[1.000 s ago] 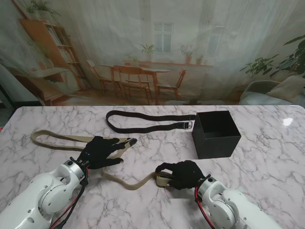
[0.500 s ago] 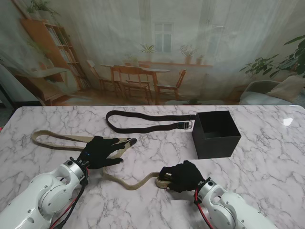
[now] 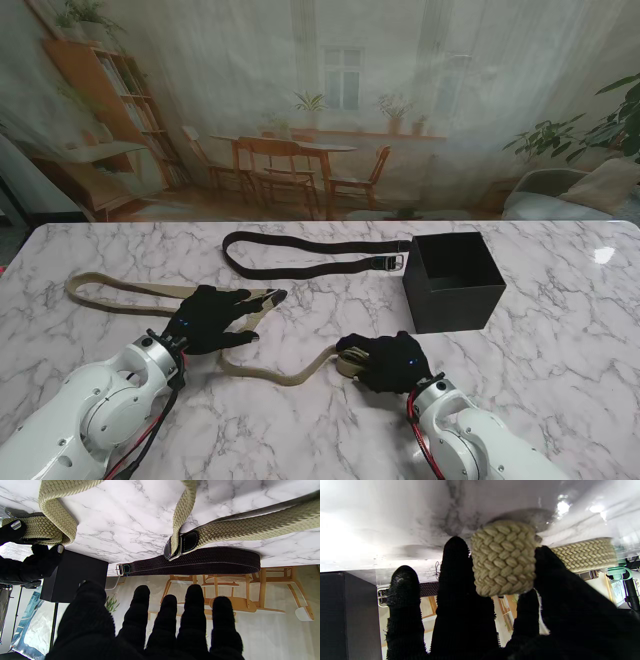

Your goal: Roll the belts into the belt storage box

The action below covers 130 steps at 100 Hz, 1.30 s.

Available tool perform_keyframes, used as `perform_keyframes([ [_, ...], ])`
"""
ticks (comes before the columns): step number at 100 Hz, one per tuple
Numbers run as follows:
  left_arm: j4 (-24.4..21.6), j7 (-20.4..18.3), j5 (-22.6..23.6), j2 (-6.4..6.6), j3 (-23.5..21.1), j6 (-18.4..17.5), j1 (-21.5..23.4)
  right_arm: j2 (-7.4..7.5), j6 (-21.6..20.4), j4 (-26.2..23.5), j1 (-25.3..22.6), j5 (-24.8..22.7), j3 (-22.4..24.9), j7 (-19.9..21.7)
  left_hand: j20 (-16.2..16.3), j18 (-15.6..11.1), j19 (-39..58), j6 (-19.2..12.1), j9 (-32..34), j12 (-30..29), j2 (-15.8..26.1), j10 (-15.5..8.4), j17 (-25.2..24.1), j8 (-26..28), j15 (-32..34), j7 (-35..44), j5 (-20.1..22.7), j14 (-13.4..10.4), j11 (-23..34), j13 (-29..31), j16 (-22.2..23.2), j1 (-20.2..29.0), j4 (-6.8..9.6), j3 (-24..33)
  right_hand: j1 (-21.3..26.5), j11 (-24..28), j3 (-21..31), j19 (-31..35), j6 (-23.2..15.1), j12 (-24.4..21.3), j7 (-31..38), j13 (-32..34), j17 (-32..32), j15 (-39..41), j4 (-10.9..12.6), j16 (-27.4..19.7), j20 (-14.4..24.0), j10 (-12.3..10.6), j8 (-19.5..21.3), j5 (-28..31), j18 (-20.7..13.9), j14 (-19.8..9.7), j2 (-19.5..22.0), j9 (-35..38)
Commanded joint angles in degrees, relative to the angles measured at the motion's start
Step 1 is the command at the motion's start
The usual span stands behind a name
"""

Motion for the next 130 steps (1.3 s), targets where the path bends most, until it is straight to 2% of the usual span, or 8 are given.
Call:
perform_keyframes([
  [1, 0.2, -0.9, 0.0, -0.01, 0.3, -0.1, -0.2, 0.15, 0.1, 1.3, -1.1, 0.0, -0.4, 1.5, 0.7, 1.9, -2.1, 0.5, -1.5, 0.1, 2.5, 0.3, -1.2, 0.6, -1.1, -0.2, -0.2, 0.3, -0.5, -1.7, 0.0, 0.4, -0.51, -1.6, 7.4, 3.3, 3.5, 1.3, -3.8, 1.6, -1.6, 3.2, 0.4, -3.9, 2.9, -3.7, -0.2, -3.9, -3.5, -4.0, 1.3, 2.7, 4.8, 3.3],
  [15, 0.3, -0.9, -0.1, -0.02, 0.3, 0.0, -0.2, 0.35, -1.1, 1.2, -1.1, 0.1, -0.1, 2.7, 0.7, 1.9, -2.1, 0.5, -1.5, 0.1, 2.5, 0.3, -1.2, 0.6, -1.1, -0.2, -0.2, 0.3, -0.5, -1.7, 0.0, 0.4, -0.50, -1.6, 8.8, 2.5, 4.8, 0.3, -4.8, 3.3, -5.3, 3.1, -0.3, -4.8, 3.0, -3.8, -0.5, -3.9, -7.1, 3.8, 2.2, 2.7, 7.0, 2.8],
  [30, 0.3, -0.9, -0.1, -0.02, 0.4, 0.0, -0.3, 0.48, -3.3, 1.3, -1.0, 0.5, 0.1, 3.6, 0.8, 1.9, -2.1, 0.5, -1.5, 0.1, 2.5, 0.4, -1.2, 0.6, -1.1, -0.2, -0.2, 0.3, -0.5, -1.6, 0.0, 0.5, -0.51, -1.6, 10.6, 4.1, 5.6, -1.7, -8.8, 6.6, 5.3, 1.0, -3.0, -6.1, 2.5, -3.7, -0.2, -4.8, -2.1, 23.7, 3.5, 2.2, 8.5, -0.4],
  [40, 0.4, -0.9, -0.2, -0.02, 0.5, 0.0, -0.3, 0.55, -3.6, 1.4, -0.8, 0.4, 0.1, 3.7, 0.8, 2.0, -2.1, 0.5, -1.5, 0.1, 2.5, 0.4, -1.3, 0.6, -1.1, -0.2, -0.1, 0.3, -0.5, -1.7, 0.0, 0.5, -0.51, -1.6, 9.4, 2.0, 4.3, -2.8, -0.6, 4.8, 9.6, 0.6, -3.0, -7.2, 2.1, -3.7, 0.7, -5.0, -10.2, 27.7, 1.9, 1.3, 6.2, 0.2],
  [54, 0.4, -1.0, -0.2, -0.01, 0.5, 0.0, -0.4, 0.91, -4.6, 0.1, -1.5, 0.2, 1.2, 6.1, 0.7, 1.9, -2.1, 0.5, -1.5, 0.1, 2.5, 0.4, -1.2, 0.6, -1.1, -0.1, -0.1, 0.3, -0.5, -1.7, 0.0, 0.5, -0.50, -1.6, -5.6, -3.5, 3.5, -4.1, 10.5, 2.8, 13.9, -2.0, -4.0, -11.4, 0.9, -5.3, -0.4, -3.6, -5.3, 26.0, -0.9, 1.1, 0.0, -2.4],
  [73, 0.4, -1.1, -0.2, 0.00, 0.6, 0.0, -0.5, 1.25, -5.6, -2.7, -3.1, 0.3, 3.2, 9.8, 0.7, 1.9, -2.1, 0.5, -1.5, 0.1, 2.6, 0.3, -1.2, 0.6, -1.1, -0.1, -0.1, 0.4, -0.5, -1.6, 0.0, 0.4, -0.51, -1.7, -14.2, -6.8, 5.7, -4.5, 16.9, 2.4, 0.9, -4.1, -3.9, -14.0, 7.9, -6.7, -2.8, -1.5, 6.9, 27.1, -4.2, 2.2, 0.9, -4.7],
  [106, 0.5, -1.1, -0.2, 0.00, 0.6, 0.0, -0.5, 1.29, -3.9, -1.9, -2.5, -0.7, 2.3, 8.8, 0.8, 1.9, -2.1, 0.5, -1.5, 0.1, 2.6, 0.4, -1.2, 0.6, -1.1, -0.1, -0.1, 0.4, -0.5, -1.7, 0.0, 0.4, -0.51, -1.7, 8.6, -6.4, 7.7, -3.4, -0.8, 6.2, 5.0, -3.9, -3.6, -11.2, 2.4, -5.0, -2.4, -2.6, 9.7, 15.0, -3.8, 1.2, -0.8, -4.3],
  [130, 0.4, -0.8, 0.0, -0.01, 0.5, 0.0, -0.4, 0.68, -1.0, -0.3, -2.0, -1.3, 1.2, 3.6, 0.8, 1.9, -2.1, 0.5, -1.5, 0.1, 2.6, 0.4, -1.2, 0.6, -1.1, -0.2, -0.2, 0.3, -0.5, -1.7, 0.0, 0.4, -0.50, -1.6, 7.8, -2.5, 5.1, 3.0, -2.1, 5.5, 2.4, 2.0, 2.2, -4.7, 2.8, -2.7, 0.4, -2.9, 8.8, 15.0, -2.4, 2.7, 1.7, 1.6],
])
